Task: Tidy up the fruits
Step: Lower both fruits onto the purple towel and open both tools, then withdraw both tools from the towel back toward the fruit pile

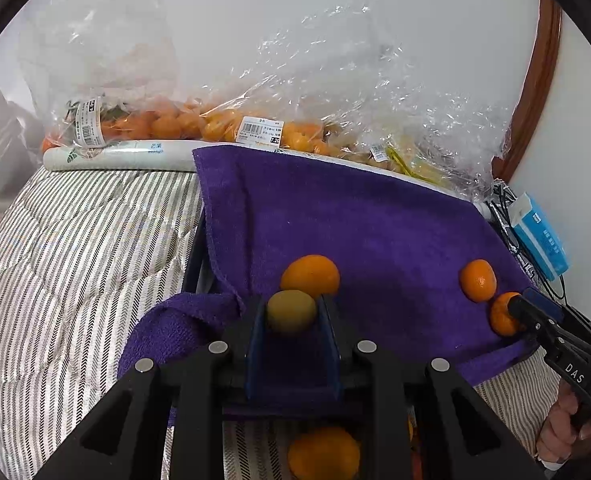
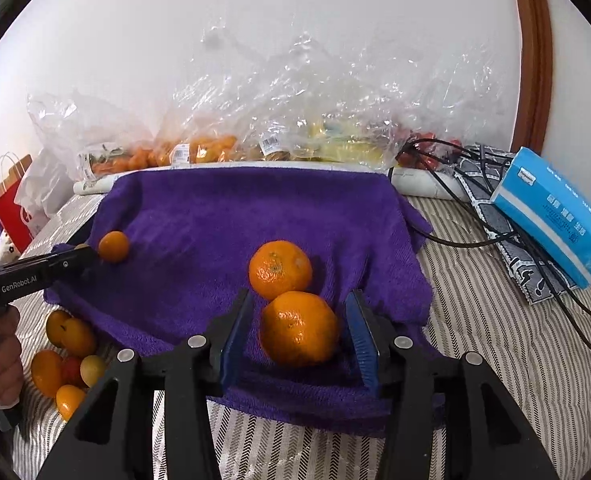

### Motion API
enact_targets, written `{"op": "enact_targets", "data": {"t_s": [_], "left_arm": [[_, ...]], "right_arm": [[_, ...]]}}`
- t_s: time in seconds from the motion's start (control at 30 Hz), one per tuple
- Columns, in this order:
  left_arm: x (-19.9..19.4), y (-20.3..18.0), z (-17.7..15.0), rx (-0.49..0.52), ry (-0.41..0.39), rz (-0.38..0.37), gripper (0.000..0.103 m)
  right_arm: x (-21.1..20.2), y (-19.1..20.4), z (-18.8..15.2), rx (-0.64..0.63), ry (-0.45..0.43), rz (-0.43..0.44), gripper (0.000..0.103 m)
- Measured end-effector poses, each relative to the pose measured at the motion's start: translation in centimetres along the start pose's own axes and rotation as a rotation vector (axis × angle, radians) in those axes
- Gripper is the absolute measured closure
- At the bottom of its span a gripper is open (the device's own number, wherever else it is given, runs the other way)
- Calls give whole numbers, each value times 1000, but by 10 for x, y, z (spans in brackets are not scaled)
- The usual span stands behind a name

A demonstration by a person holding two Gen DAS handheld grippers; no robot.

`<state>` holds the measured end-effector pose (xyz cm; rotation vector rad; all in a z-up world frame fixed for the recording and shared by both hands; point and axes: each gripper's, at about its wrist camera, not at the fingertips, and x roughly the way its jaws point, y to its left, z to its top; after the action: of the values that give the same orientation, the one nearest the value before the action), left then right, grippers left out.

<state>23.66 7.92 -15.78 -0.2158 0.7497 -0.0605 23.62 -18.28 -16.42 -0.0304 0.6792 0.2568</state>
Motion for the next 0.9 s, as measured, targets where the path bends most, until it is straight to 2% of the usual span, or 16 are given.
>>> {"op": "enact_targets", "data": {"t_s": [0.13, 0.43, 0.6, 0.77, 0.9], "left_arm": [[-3, 1, 1, -9, -11, -13, 76], [-14, 3, 3, -32, -46, -35, 65], [-20, 2, 1, -10, -79, 12, 63], [-35, 6, -8, 2, -96, 51, 63], [-50, 11, -19, 10, -103, 52, 60]], "right_arm": [[-3, 0, 0, 0, -19, -7, 55], [-22, 8, -2, -28, -107, -10, 55], [-37, 16, 0, -49, -162, 48, 52], [-48, 21, 5, 45, -96, 148, 49], [-59, 47, -4, -8, -62, 149, 49]]}}
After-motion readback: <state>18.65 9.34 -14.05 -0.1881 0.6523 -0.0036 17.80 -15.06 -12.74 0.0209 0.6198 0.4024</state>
